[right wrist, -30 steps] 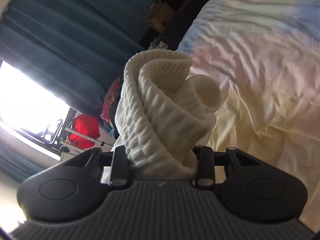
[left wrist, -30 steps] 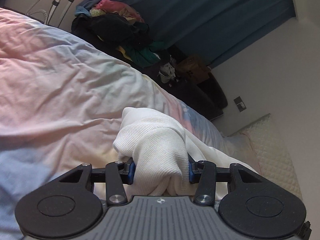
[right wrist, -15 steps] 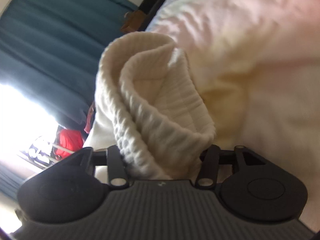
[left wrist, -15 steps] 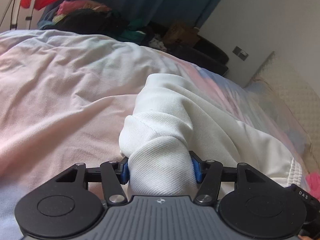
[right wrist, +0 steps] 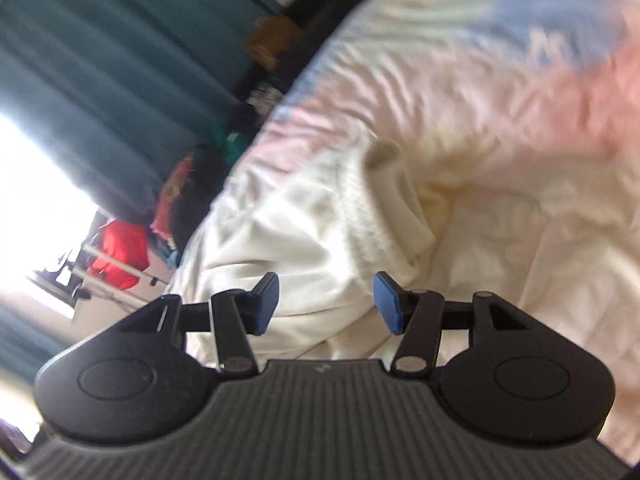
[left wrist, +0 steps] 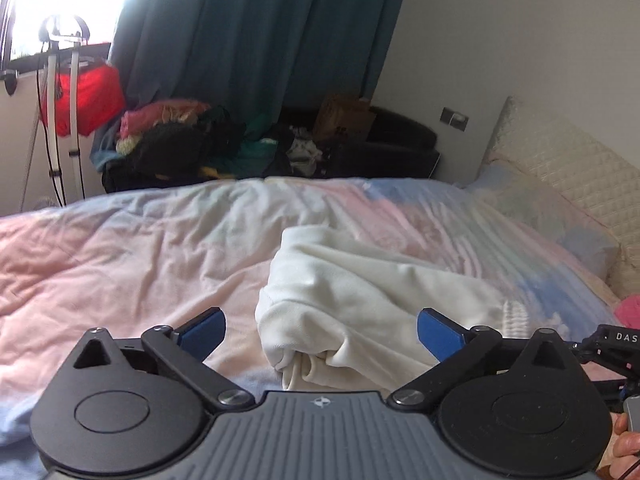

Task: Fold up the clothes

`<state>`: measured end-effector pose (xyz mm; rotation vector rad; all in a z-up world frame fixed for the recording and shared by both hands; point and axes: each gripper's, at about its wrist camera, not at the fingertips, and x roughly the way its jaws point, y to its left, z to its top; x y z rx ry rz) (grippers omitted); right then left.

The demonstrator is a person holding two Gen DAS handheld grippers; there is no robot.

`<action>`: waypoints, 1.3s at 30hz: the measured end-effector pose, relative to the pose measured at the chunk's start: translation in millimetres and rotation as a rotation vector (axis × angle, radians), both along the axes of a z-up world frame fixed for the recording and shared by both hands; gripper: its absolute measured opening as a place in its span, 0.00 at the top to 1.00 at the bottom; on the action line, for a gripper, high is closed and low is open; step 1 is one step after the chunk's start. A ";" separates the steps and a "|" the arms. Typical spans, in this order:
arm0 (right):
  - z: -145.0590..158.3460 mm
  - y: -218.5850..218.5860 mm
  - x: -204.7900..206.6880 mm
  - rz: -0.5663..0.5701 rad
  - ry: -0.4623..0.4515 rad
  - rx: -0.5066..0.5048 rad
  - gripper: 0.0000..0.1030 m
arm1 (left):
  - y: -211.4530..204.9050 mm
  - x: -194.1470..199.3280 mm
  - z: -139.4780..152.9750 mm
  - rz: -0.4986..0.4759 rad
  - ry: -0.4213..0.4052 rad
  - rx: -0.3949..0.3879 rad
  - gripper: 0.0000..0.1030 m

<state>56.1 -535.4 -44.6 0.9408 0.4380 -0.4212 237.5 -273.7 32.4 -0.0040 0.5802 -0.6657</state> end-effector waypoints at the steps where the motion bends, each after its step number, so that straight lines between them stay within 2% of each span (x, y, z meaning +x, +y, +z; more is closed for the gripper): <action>1: 17.3 9.4 -11.7 0.022 -0.017 -0.051 0.46 | 8.1 -18.2 9.4 0.005 -0.015 -0.013 0.00; 3: 42.4 20.5 -34.8 0.041 -0.045 -0.146 0.42 | 24.3 -54.6 28.3 0.015 -0.045 -0.039 0.00; 4: 54.9 29.1 -47.6 0.047 -0.059 -0.193 0.32 | 32.4 -72.9 37.8 0.020 -0.060 -0.052 0.00; 5: 67.1 37.5 -60.3 0.052 -0.073 -0.239 0.26 | 40.5 -91.1 47.2 0.025 -0.075 -0.065 0.00; 6: 75.7 43.6 -71.3 0.057 -0.091 -0.281 0.14 | 48.6 -109.3 56.7 0.030 -0.090 -0.078 0.00; 8: 89.7 58.8 -92.0 0.071 -0.109 -0.363 0.16 | 63.1 -144.8 66.1 0.021 -0.107 -0.091 0.00; 12: 107.9 105.7 -132.0 0.108 -0.092 -0.511 0.16 | 89.8 -211.5 76.0 0.017 -0.189 -0.071 0.00; 17: 97.0 156.1 -163.9 0.148 -0.102 -0.658 0.16 | 115.8 -263.2 66.2 0.055 -0.240 -0.049 0.00; 20: 81.8 180.1 -175.9 0.155 -0.107 -0.739 0.16 | 126.5 -277.8 52.9 0.087 -0.254 -0.016 0.00; 26: 57.5 195.4 -176.7 0.151 -0.059 -0.778 0.17 | 134.7 -275.7 25.4 0.108 -0.228 0.009 0.00; 31: 53.5 196.1 -173.0 0.139 -0.046 -0.785 0.17 | 140.9 -267.5 15.4 0.129 -0.213 -0.007 0.00; 39: 48.1 205.0 -172.8 0.138 -0.042 -0.825 0.17 | 131.3 -262.0 10.8 0.128 -0.217 0.015 0.00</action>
